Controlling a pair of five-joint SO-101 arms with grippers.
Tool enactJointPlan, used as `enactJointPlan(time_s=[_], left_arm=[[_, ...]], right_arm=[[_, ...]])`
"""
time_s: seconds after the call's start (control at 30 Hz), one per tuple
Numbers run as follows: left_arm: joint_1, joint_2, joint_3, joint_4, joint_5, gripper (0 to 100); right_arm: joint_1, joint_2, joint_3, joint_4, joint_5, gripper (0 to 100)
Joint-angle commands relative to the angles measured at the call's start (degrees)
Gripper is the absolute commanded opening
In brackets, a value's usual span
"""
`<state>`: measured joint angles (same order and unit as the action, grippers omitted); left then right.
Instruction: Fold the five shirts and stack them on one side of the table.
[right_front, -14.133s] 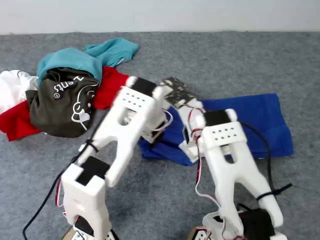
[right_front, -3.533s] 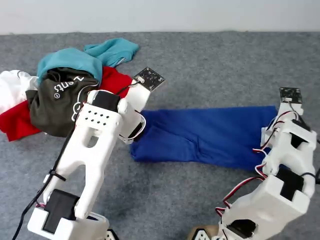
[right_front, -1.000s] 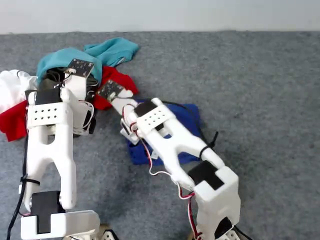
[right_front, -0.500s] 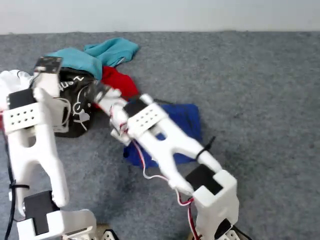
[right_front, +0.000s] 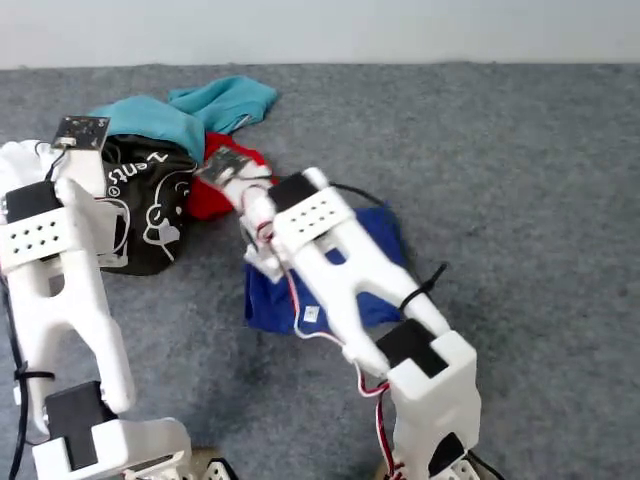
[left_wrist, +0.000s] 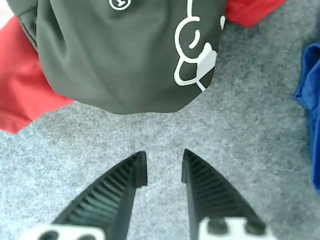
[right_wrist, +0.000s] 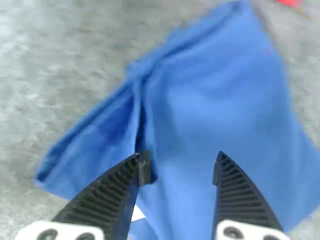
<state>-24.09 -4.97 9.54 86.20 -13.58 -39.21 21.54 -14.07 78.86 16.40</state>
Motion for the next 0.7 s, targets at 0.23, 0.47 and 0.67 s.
enactJointPlan(time_s=[0.23,0.47,0.67], left_arm=[[-0.1,-2.6,-1.9,0.4,0.4,13],[-0.1,-2.5,-1.9,0.4,0.4,13],[-0.1,-2.5,-1.8,0.4,0.4,13]], right_arm=[[-2.9,-0.2,-1.0,0.9,-0.3,21.5],[-4.2,-0.1,-1.0,4.2,-0.2,20.7],[-5.8,1.2,1.8,3.1,2.5,12.8]])
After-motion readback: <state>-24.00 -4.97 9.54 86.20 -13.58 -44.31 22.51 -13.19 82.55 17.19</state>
